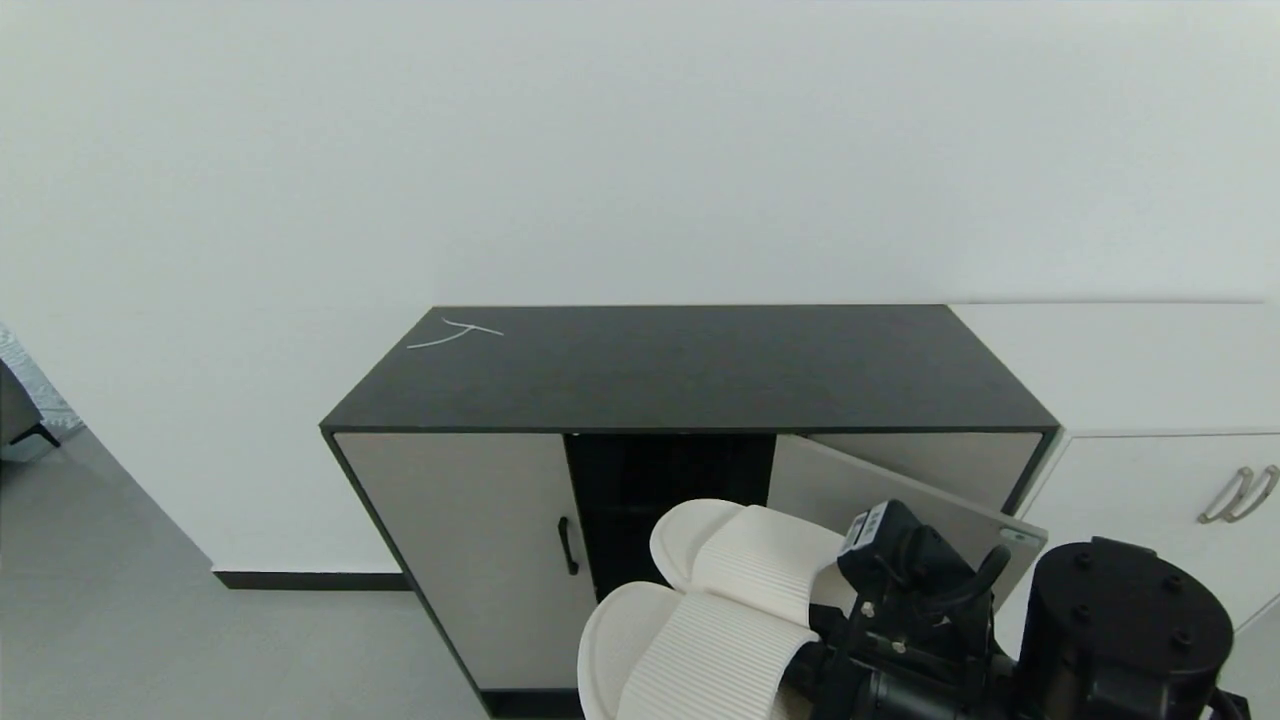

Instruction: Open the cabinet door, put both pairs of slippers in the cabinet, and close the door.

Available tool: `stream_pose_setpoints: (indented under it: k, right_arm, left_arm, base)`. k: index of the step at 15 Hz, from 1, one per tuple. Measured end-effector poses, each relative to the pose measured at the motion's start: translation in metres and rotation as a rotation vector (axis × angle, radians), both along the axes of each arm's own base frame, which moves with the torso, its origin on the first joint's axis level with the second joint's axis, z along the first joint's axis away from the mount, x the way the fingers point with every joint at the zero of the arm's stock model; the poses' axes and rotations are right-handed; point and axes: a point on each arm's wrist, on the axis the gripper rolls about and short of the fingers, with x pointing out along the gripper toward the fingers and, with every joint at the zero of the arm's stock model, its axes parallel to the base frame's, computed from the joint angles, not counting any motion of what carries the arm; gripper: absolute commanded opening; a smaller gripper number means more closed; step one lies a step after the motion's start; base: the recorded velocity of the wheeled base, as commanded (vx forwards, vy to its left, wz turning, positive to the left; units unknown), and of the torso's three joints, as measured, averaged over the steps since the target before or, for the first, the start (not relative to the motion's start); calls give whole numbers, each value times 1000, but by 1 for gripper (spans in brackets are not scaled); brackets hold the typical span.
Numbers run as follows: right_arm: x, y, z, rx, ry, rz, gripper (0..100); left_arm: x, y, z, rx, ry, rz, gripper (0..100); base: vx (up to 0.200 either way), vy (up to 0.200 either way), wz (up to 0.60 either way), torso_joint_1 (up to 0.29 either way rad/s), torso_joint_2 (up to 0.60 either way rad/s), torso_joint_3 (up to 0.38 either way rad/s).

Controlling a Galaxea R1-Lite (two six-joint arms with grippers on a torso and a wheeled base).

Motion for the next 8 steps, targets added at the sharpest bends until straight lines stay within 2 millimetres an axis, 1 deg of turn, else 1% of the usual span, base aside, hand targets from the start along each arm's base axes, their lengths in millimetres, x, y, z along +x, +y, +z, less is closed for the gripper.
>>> stream_pose_setpoints:
  k: [4,8]
  right_arm:
    - [0,0,-2,-5,4,0,0]
    - [0,0,-2,-7,5,0,0]
  left_arm:
    - [0,0,0,0,0,0,0]
    - [0,0,0,-1,0,0,0]
  base:
    - [0,200,0,-1,4,0]
    - [0,0,0,0,0,0]
